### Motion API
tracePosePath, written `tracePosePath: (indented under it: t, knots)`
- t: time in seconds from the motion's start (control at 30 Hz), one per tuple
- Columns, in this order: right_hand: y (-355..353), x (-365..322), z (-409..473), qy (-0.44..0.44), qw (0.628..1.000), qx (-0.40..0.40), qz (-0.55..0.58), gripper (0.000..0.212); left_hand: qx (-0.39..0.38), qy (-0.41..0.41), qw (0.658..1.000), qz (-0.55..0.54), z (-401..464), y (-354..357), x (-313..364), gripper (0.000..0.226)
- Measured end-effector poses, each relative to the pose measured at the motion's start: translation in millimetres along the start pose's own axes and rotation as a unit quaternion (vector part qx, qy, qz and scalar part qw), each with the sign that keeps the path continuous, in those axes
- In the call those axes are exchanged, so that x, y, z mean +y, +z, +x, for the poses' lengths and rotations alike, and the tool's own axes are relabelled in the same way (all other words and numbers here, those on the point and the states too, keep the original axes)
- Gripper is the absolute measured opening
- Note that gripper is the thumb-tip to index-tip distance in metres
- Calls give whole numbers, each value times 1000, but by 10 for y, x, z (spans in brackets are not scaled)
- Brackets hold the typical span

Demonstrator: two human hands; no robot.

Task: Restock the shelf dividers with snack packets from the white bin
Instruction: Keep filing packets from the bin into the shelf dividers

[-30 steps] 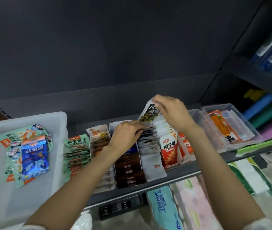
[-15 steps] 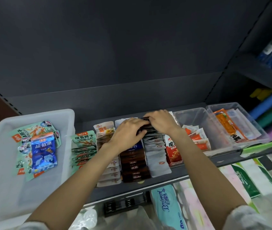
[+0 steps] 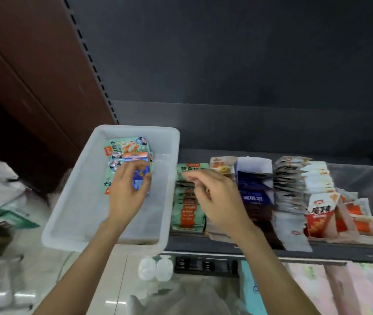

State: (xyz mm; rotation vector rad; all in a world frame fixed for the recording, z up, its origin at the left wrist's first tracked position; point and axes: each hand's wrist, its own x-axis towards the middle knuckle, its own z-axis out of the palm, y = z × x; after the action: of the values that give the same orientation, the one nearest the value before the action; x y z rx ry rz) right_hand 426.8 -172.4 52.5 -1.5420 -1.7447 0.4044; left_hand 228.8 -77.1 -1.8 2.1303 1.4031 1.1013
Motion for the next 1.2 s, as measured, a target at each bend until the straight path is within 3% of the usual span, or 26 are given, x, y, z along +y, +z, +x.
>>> tracePosePath:
  t: [0.17, 0.3, 0.47, 0.57, 0.67, 0.8, 0.93, 1.03, 1.1, 1.13, 1.2]
  knots:
    - [969, -261, 434, 50, 989, -137, 16, 36, -89, -153, 981, 72, 81, -177, -862, 33]
    - [1672, -210, 935, 167, 943, -287, -26, 46, -168, -208, 960, 83, 303, -116, -1116, 47]
    - [2236, 91, 1217, 298, 921, -236, -83, 31, -275, -229, 933, 50, 362, 40, -1408, 39]
    - [2351, 117, 1207, 365, 907, -203, -52, 29, -264, -245, 932, 24, 343, 130, -1589, 35]
    - [2370, 117, 1141, 398, 908, -127, 28, 12, -235, -306, 920, -65, 357, 82, -1513, 42]
    - [2210, 25, 996, 393, 914, -32, 92, 33, -186, -391, 869, -241, 370, -128, -1278, 36]
    - [1767, -226, 845, 290, 942, 44, 164, 49, -199, -298, 871, -336, 412, -465, -883, 38]
    - [1199, -431, 652, 217, 945, 98, 224, 82, -250, -174, 890, -338, 462, -647, -514, 38]
    - [769, -475, 462, 193, 939, 127, 255, 93, -292, -79, 899, -318, 489, -681, -228, 35]
    - [558, -488, 357, 187, 940, 132, 251, 90, -311, -36, 901, -299, 499, -664, -78, 33]
    - [149, -438, 126, 182, 954, 128, 201, 65, -338, 48, 907, -245, 499, -547, 198, 27]
